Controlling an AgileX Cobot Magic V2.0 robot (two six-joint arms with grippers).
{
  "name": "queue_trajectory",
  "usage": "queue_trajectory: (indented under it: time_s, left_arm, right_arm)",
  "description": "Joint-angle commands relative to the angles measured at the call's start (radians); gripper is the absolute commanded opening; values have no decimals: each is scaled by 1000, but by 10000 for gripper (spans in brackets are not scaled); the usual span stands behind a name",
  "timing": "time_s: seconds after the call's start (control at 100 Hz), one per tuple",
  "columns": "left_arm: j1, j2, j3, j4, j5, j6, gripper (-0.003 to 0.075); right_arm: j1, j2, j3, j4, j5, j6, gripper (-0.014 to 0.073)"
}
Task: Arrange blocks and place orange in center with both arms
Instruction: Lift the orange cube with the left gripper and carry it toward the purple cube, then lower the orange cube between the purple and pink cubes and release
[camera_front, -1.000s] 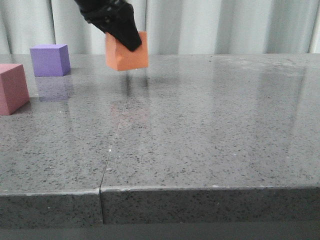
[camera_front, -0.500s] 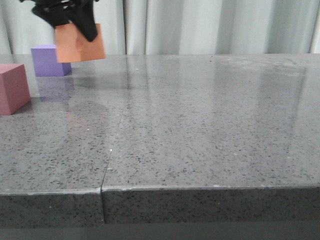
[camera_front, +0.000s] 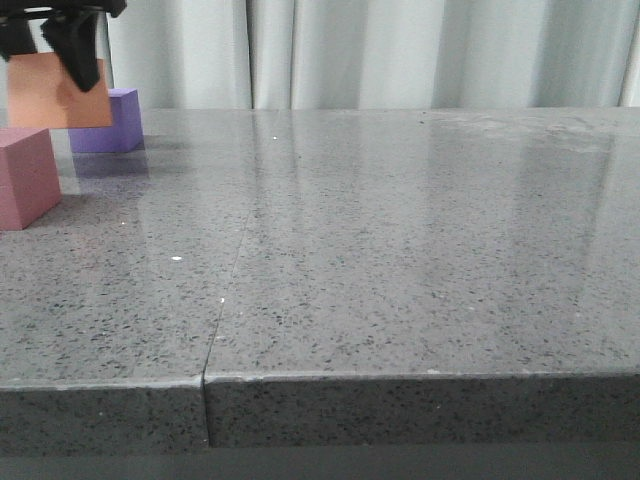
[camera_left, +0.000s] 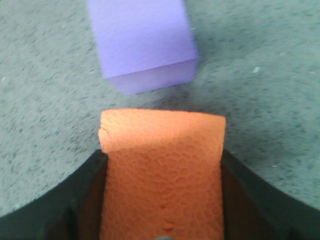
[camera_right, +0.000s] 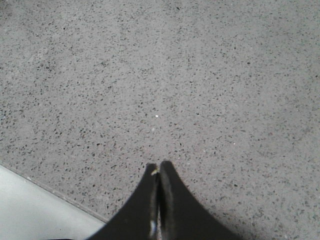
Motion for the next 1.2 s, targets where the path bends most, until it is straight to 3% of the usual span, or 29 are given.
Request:
queue_trajectory:
  time_s: [0.0, 0.35, 1.01, 1.09, 1.19]
  left_arm:
    - [20, -61, 1, 18, -47, -52, 148]
    - [26, -61, 114, 22, -191, -179, 148]
    - [24, -55, 114, -50, -219, -188, 150]
    - [24, -55, 114, -50, -219, -186, 190]
    - [24, -55, 114, -50, -220, -182, 344]
  right_arm:
    - [-4, -3, -24, -14, -63, -8, -68]
    - [-4, -3, -24, -14, -63, -8, -68]
    - [-4, -3, -24, -14, -63, -8, -68]
    - [-4, -3, -24, -14, -63, -8, -68]
    - [-4, -3, -24, -14, -63, -8, -68]
